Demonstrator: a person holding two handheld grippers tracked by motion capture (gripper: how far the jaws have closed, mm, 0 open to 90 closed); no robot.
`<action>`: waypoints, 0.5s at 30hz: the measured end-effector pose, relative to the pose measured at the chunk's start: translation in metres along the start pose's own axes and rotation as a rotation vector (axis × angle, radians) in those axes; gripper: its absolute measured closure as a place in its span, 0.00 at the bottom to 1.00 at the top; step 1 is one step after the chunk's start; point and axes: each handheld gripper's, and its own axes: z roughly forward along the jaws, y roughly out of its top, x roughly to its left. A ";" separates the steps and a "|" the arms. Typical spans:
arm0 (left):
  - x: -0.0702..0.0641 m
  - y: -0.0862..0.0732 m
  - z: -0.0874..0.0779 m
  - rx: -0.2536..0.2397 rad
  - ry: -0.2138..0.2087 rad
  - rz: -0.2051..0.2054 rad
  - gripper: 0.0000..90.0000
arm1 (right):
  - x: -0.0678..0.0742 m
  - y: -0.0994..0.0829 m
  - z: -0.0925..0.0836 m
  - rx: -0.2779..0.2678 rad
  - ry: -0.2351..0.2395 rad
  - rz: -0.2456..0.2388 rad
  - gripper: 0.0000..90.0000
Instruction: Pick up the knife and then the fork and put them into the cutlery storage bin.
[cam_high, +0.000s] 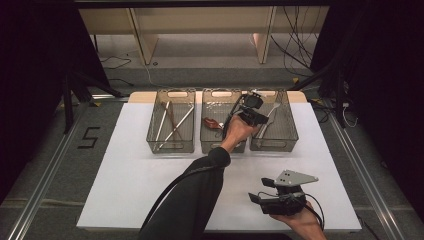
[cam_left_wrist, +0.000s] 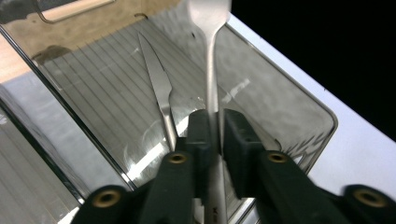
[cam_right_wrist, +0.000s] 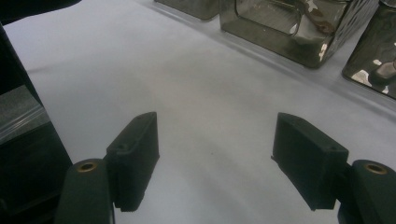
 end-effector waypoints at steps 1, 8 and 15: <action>0.000 0.000 -0.001 -0.003 0.002 -0.007 0.79 | 0.000 0.000 0.000 -0.001 0.000 -0.002 0.36; 0.002 0.003 -0.011 0.018 0.003 -0.008 0.65 | -0.001 0.000 0.000 0.001 -0.004 0.001 0.36; 0.010 -0.001 -0.026 0.020 -0.022 -0.010 0.57 | -0.001 -0.001 0.001 0.001 -0.008 0.001 0.36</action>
